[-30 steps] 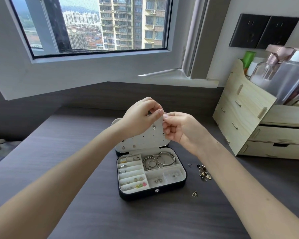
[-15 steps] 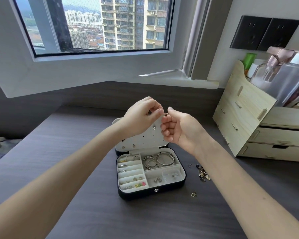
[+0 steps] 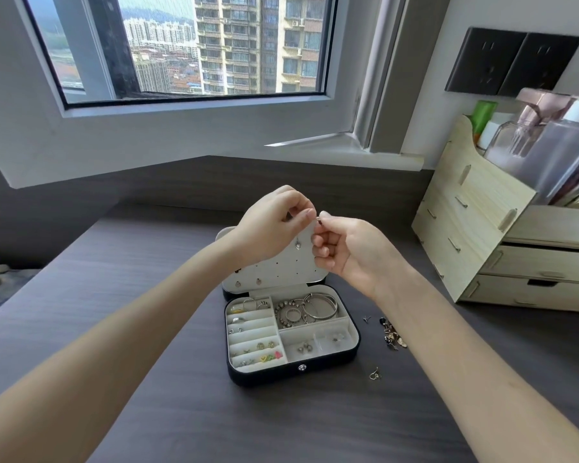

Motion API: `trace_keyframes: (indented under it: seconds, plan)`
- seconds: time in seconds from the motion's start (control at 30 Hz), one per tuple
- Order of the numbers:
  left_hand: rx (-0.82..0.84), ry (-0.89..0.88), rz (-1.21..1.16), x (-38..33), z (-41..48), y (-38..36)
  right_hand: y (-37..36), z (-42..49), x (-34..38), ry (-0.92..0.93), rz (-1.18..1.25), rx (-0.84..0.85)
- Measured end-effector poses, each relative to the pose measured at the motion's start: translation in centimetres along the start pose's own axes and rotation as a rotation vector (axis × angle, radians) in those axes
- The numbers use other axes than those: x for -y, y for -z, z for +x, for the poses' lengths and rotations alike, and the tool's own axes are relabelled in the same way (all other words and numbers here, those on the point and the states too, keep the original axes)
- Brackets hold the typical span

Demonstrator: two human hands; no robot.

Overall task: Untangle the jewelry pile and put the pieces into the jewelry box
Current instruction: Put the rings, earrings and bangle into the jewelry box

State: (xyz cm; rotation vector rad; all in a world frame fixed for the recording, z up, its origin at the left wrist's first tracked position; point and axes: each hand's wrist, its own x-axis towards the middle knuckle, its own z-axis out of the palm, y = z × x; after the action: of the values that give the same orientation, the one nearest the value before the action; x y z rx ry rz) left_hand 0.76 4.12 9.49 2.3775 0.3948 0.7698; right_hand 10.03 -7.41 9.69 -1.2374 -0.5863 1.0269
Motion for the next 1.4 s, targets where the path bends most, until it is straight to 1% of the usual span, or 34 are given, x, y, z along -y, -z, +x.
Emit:
trace_keyframes:
  seconds: [0.07, 0.1, 0.23, 0.3, 0.37, 0.43, 0.5, 0.67, 0.87, 0.93, 1.03, 1.23, 1.4]
  plan:
    - [-0.002, 0.004, -0.005, 0.0, 0.0, 0.0, 0.0, -0.1, 0.1, 0.039, -0.009, 0.005]
    - [-0.003, 0.006, -0.009, 0.0, 0.0, 0.0, 0.0, -0.2, 0.1, 0.023, -0.012, 0.003]
    - [-0.017, -0.003, 0.000, 0.1, 0.1, -0.2, 0.0, -0.1, 0.4, -0.115, -0.012, 0.000]
    - [-0.013, -0.002, 0.007, 0.0, 0.0, -0.1, 0.0, -0.1, 0.4, -0.110, 0.011, 0.003]
    - [-0.005, 0.001, 0.004, 0.0, 0.0, 0.0, 0.0, -0.1, 0.3, -0.060, 0.027, 0.000]
    - [-0.009, 0.006, -0.011, 0.0, 0.0, 0.0, 0.1, -0.1, 0.1, 0.038, -0.009, -0.014]
    - [-0.019, 0.018, -0.032, -0.1, 0.0, 0.1, 0.3, -0.2, -0.2, 0.163, -0.115, -0.063]
    - [0.020, 0.090, -0.101, -0.4, 0.2, 0.2, 1.4, -0.7, -1.3, 0.559, -0.578, -0.257]
    - [0.090, 0.209, -0.266, -1.3, 0.0, 0.7, 2.2, -0.4, -2.6, 1.031, -0.964, -0.334]
    - [0.094, 0.236, -0.278, -1.4, 0.0, 0.9, 2.5, 0.0, -2.9, 1.132, -1.052, -0.363]
    - [0.084, 0.246, -0.272, -1.5, 0.1, 1.1, 3.0, 0.1, -3.4, 1.117, -1.036, -0.400]
    - [-0.046, 0.287, -0.258, -1.3, 0.4, 0.8, 3.5, 0.7, -5.7, 0.900, -1.062, -0.406]
    - [-0.068, 0.299, -0.239, -1.1, 0.5, 0.9, 3.1, 1.3, -5.9, 0.858, -1.079, -0.415]
